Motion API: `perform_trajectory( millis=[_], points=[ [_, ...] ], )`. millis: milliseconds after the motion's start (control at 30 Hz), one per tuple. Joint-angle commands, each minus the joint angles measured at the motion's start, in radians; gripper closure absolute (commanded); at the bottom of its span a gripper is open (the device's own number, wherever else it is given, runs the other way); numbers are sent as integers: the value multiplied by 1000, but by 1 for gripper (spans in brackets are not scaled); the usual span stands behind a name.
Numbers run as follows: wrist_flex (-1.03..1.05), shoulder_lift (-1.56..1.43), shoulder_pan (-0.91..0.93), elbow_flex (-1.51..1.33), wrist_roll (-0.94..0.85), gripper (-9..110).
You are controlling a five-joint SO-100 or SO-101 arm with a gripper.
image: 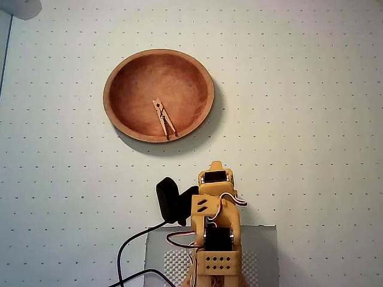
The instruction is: Grasp a clothespin and put it in the bowl.
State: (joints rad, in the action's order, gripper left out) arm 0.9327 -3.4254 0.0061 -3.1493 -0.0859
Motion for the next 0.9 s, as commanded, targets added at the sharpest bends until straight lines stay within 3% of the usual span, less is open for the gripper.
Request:
perform_trajectory(
  millis=[0, 867],
  points=[
    [21, -15, 2, 20, -14, 103],
    [54, -21, -5, 21, 5, 103]
  ],
)
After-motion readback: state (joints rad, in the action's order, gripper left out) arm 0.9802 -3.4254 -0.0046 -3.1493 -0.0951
